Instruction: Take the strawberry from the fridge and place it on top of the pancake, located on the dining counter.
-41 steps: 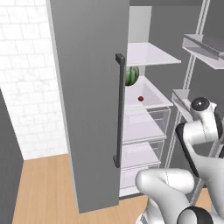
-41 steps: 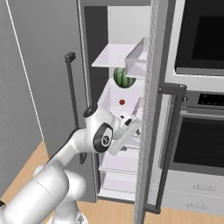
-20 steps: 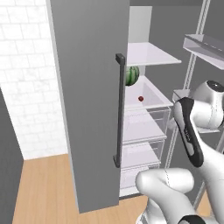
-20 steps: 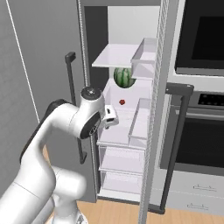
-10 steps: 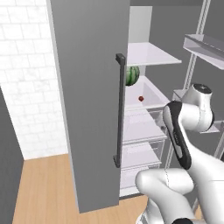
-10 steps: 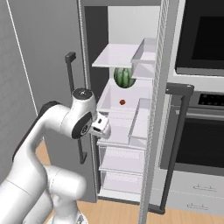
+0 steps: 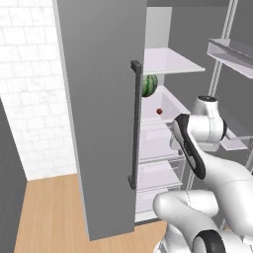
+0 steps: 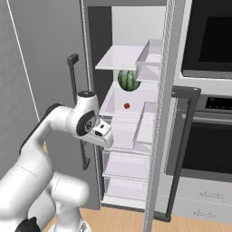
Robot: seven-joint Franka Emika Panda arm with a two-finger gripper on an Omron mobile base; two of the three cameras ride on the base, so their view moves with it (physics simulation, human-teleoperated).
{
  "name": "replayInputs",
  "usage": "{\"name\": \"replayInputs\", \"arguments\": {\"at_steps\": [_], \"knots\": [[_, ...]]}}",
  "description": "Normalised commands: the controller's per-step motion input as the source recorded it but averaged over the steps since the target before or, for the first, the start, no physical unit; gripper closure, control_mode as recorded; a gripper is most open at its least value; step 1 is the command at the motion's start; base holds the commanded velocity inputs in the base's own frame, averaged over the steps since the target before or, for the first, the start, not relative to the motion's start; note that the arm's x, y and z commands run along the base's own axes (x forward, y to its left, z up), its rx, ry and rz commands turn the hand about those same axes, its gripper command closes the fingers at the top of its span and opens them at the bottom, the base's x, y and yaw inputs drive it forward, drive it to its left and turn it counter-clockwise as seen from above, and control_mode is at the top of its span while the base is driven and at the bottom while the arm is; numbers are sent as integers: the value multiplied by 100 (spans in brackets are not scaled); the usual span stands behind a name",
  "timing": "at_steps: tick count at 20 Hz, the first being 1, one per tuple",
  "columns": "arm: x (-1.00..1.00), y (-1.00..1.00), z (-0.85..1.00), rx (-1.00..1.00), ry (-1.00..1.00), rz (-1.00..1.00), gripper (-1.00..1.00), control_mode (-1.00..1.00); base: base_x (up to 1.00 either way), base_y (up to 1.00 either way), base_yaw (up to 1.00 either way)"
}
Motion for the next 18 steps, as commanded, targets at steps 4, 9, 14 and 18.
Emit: {"name": "replayInputs", "arguments": {"at_steps": [4, 9, 14, 18], "knots": [[-3, 0, -61, -15, -2, 4, -100, -100, 0, 0, 0], [-15, 4, -39, -14, -24, 7, -100, -100, 0, 0, 0], [-6, 0, -9, 1, -13, 1, -100, -100, 0, 0, 0], [0, 0, 0, 0, 0, 0, -100, -100, 0, 0, 0]]}}
